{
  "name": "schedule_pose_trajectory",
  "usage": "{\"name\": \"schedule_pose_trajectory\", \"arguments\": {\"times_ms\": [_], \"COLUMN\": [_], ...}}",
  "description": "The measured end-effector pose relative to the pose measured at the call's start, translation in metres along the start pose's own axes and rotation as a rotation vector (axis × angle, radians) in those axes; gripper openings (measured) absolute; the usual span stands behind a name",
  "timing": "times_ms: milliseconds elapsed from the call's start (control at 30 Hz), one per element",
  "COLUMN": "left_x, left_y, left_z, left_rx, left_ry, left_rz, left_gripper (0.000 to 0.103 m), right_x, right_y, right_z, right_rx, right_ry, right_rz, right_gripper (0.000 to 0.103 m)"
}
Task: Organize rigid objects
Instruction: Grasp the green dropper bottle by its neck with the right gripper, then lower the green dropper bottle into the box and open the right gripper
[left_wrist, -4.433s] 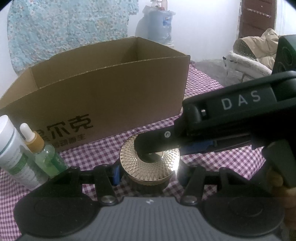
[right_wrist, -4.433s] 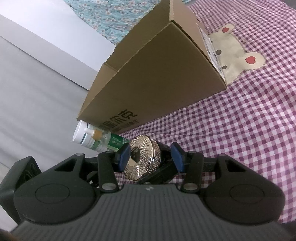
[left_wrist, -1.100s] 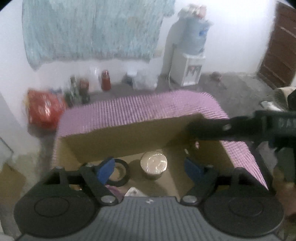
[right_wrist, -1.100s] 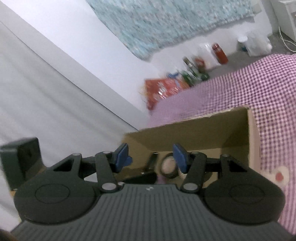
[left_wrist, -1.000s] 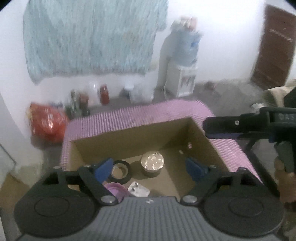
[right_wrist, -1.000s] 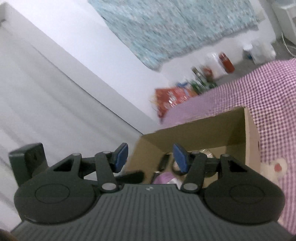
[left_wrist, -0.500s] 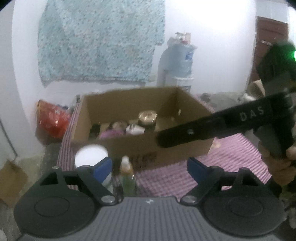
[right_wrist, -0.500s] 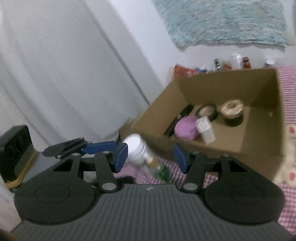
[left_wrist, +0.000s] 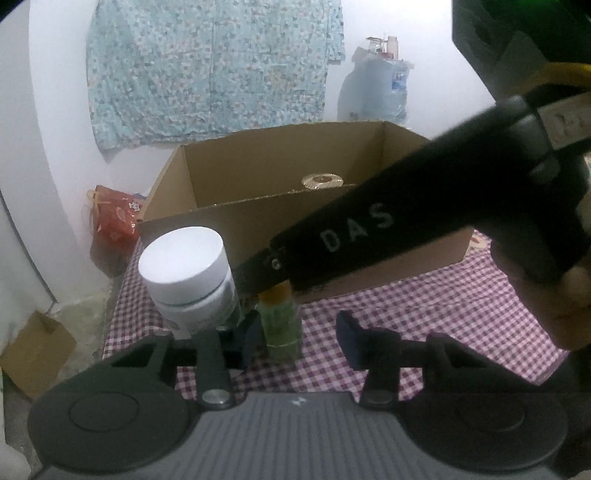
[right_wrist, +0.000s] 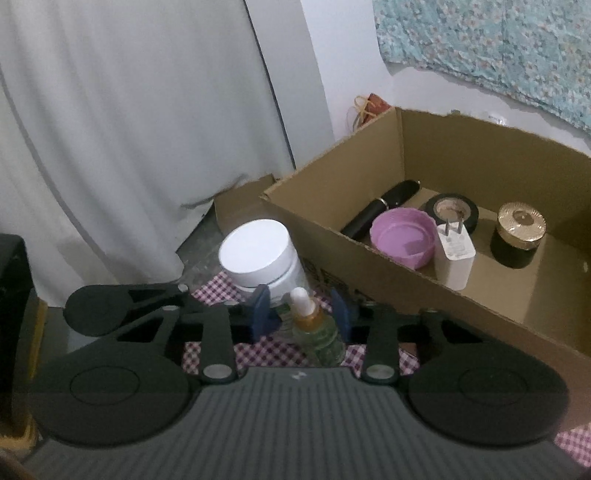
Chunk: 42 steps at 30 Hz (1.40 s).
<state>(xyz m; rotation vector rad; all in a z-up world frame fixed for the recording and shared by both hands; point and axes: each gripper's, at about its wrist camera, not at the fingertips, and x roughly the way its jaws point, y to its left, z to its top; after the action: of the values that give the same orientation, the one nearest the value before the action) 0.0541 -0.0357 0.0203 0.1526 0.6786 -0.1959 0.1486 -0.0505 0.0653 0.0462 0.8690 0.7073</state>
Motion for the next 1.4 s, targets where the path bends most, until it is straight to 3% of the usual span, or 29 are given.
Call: {"name": "schedule_pose_trajectory", "arguments": {"times_ms": [67, 400, 467, 533, 900, 1200, 1400], "left_x": [0.002, 0.021, 0.022, 0.023, 0.0, -0.04, -0.008], "left_y": [-0.003, -0.022, -0.024, -0.026, -0.035, -0.042, -0.028], "left_z": [-0.002, 0.004, 0.004, 0.004, 0.014, 0.076, 0.127], "left_rx": [0.005, 0.048, 0.044, 0.049, 0.052, 0.1, 0.018], "left_ry": [0.0, 0.014, 0.007, -0.001, -0.021, -0.192, -0.179], "left_rz": [0.013, 0.075, 0.085, 0.112, 0.071, 0.032, -0.086], "left_gripper": [0.046, 0.046, 0.044, 0.034, 0.033, 0.033, 0.033], "right_x": [0.005, -0.01, -0.014, -0.016, -0.042, -0.117, -0.127], "right_y": [-0.006, -0.032, -0.034, -0.035, -0.028, -0.012, -0.044], "right_z": [-0.001, -0.015, -0.019, -0.023, -0.026, 0.018, 0.061], "right_rx": [0.018, 0.129, 0.146, 0.156, 0.172, 0.057, 0.049], "right_ry": [0.002, -0.028, -0.034, -0.04, -0.064, -0.239, -0.266], "right_rz": [0.012, 0.047, 0.047, 0.044, 0.03, -0.02, -0.07], "right_gripper": [0.019, 0.018, 0.018, 0.018, 0.018, 0.019, 0.019]}}
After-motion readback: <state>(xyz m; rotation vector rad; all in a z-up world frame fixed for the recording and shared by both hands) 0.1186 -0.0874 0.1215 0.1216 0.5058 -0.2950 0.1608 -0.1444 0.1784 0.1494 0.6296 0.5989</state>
